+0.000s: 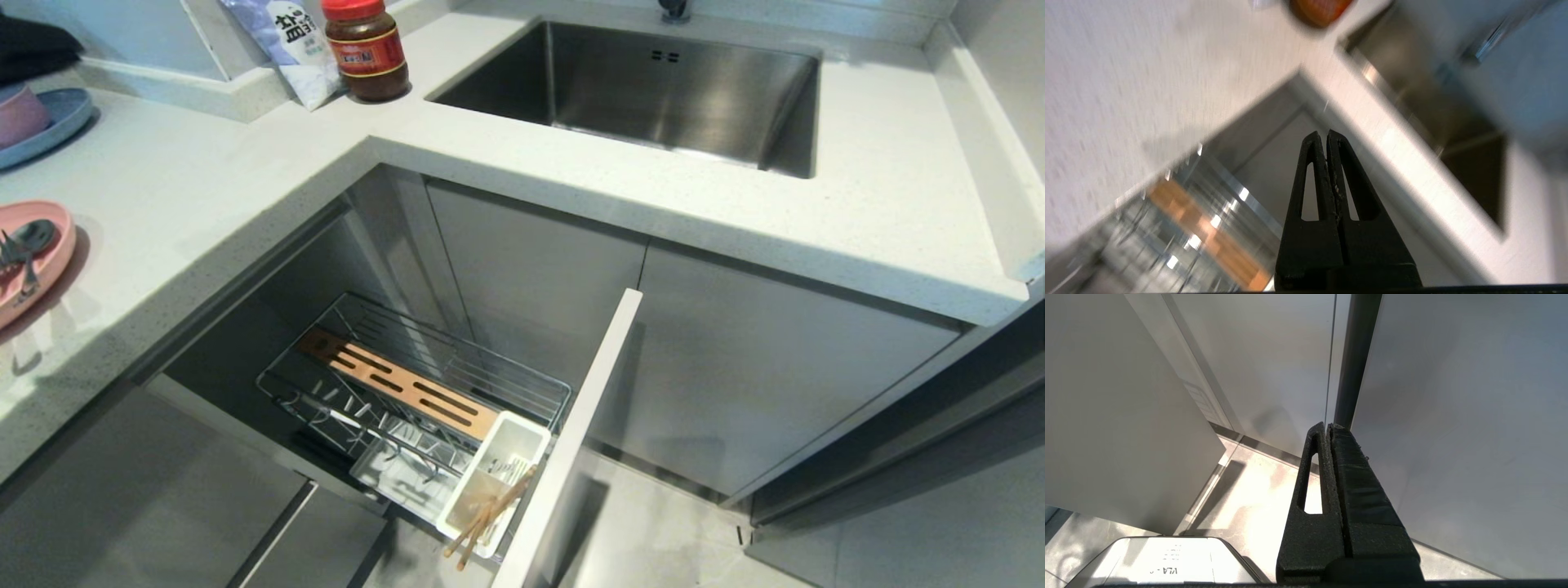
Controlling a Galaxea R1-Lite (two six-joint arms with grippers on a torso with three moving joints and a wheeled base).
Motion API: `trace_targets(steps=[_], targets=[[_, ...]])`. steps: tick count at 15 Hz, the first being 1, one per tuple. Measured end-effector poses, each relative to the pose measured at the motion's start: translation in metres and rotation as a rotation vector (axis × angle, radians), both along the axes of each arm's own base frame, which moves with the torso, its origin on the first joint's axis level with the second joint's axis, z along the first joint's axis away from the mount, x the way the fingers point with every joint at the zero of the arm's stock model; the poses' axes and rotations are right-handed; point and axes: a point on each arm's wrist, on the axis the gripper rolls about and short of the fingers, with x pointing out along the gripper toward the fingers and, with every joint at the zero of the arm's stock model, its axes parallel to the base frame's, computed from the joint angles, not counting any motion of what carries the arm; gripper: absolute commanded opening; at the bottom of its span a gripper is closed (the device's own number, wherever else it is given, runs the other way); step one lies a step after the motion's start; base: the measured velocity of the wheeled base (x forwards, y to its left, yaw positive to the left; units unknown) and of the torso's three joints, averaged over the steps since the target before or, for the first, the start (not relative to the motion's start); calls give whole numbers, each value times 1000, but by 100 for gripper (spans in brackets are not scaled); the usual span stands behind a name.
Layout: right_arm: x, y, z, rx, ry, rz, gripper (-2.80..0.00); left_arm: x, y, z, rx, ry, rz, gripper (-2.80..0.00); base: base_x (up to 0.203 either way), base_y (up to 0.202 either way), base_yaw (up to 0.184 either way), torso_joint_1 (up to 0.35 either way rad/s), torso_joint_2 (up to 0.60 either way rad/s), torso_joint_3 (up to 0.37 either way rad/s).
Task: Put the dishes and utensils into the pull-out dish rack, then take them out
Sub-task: Take the chopsticks out of the cupboard
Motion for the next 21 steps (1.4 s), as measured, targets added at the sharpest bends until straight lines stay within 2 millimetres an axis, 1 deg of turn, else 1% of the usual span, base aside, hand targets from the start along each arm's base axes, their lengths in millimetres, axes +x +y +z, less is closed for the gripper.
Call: trace_targets(steps=[2,4,7,10,13,15,18,21], targets=[[0,0,0,0,0,0,-280,19,-16,-22,95,168,-34,-280,0,0,0,0,0,0],[0,0,0,0,0,0,-280,32,-29,-46,199,341,-71,-280,0,0,0,0,0,0],[0,0,0,0,0,0,-280,38,-40,-83,347,653,-199,-280,0,0,0,0,0,0],[0,0,0,0,0,0,-280,39,-44,-111,425,936,-379,-280,0,0,0,0,0,0],[0,0,0,0,0,0,-280,48,-50,-128,471,1061,-426,-280,0,0,0,0,0,0],[0,0,0,0,0,0,-280,54,-57,-137,463,1118,-482,-280,0,0,0,0,0,0],[0,0,0,0,0,0,-280,66,-72,-156,455,1183,-557,-280,0,0,0,0,0,0],[0,0,0,0,0,0,-280,78,-85,-178,467,1253,-585,-280,0,0,0,0,0,0]])
